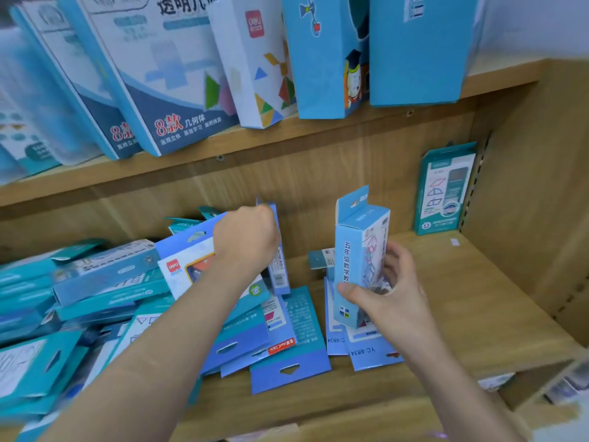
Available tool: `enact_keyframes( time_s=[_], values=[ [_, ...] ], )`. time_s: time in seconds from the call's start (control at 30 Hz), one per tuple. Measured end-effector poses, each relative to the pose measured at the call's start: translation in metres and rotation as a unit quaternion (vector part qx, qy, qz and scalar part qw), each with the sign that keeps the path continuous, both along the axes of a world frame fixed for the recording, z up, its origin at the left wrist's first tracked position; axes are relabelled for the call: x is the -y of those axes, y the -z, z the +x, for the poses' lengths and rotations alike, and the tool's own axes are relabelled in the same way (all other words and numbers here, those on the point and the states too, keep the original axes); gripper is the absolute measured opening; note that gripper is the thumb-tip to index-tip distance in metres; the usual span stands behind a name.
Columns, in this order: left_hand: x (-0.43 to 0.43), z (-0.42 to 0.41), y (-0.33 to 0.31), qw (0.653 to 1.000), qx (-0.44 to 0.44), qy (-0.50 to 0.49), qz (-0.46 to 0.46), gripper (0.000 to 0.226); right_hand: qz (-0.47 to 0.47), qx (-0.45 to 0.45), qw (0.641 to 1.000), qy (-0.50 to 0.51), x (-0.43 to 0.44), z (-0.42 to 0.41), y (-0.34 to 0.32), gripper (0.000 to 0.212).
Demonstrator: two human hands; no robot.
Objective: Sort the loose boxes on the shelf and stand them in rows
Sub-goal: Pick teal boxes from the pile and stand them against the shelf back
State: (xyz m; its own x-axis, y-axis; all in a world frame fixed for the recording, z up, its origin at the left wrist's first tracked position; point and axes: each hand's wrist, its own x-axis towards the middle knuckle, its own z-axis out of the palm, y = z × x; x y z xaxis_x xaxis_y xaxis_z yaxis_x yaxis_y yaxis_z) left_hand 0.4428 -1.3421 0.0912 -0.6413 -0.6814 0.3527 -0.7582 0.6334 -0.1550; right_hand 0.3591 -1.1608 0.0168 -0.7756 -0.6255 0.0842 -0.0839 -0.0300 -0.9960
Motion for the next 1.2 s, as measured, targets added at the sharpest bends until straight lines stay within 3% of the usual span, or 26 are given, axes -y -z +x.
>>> enact_keyframes(
  time_s=[0.1, 0.27, 0.37, 0.43, 0.47, 0.53, 0.6, 0.67, 0.73, 0.87, 0.97, 1.07, 1.2],
  values=[
    [0.006, -0.005, -0.005, 1.000, -0.025, -0.013, 0.008, 0.014, 0.003, -0.013, 0.999, -0.045, 0.004, 0.000, 0.002, 0.075],
    [0.002, -0.003, -0.004, 0.999, 0.030, 0.008, -0.021, 0.024, 0.046, -0.038, 0.985, -0.163, 0.020, -0.005, -0.004, 0.082],
    [0.016, 0.011, -0.012, 0.989, -0.127, 0.074, 0.013, 0.029, 0.134, -0.136, 0.961, -0.201, 0.031, -0.006, -0.011, 0.081],
    [0.015, 0.026, -0.020, 0.951, -0.278, 0.116, 0.074, 0.029, 0.189, -0.237, 0.931, -0.204, 0.040, -0.005, -0.010, 0.084],
    [0.006, 0.034, -0.023, 0.936, -0.312, 0.145, 0.080, 0.028, 0.208, -0.284, 0.913, -0.205, 0.046, -0.003, -0.008, 0.086],
    [-0.019, 0.045, -0.022, 0.942, -0.263, 0.204, 0.047, 0.027, 0.231, -0.350, 0.884, -0.208, 0.056, 0.001, -0.001, 0.094],
    [-0.037, 0.048, -0.005, 0.959, -0.121, 0.257, 0.012, 0.032, 0.249, -0.364, 0.869, -0.226, 0.059, 0.002, 0.001, 0.099],
    [-0.043, 0.046, 0.017, 0.966, 0.036, 0.255, -0.022, 0.036, 0.279, -0.334, 0.857, -0.277, 0.052, -0.010, -0.004, 0.102],
    [-0.044, 0.043, 0.028, 0.965, 0.129, 0.226, -0.018, 0.041, 0.294, -0.289, 0.861, -0.297, 0.039, -0.039, -0.017, 0.094],
    [-0.041, 0.041, 0.036, 0.963, 0.114, 0.241, -0.049, 0.022, 0.361, -0.283, 0.870, -0.178, 0.018, -0.115, -0.029, 0.068],
    [-0.045, 0.032, 0.038, 0.964, 0.103, 0.236, -0.069, 0.014, 0.401, -0.148, 0.898, -0.109, 0.025, -0.133, -0.011, 0.065],
    [-0.047, 0.023, 0.041, 0.961, 0.098, 0.249, -0.070, 0.021, 0.340, 0.040, 0.938, -0.061, 0.047, -0.131, 0.016, 0.050],
    [-0.053, 0.011, 0.043, 0.957, 0.079, 0.267, -0.077, 0.025, 0.221, 0.040, 0.974, 0.025, 0.056, -0.137, 0.032, 0.033]
  ],
)
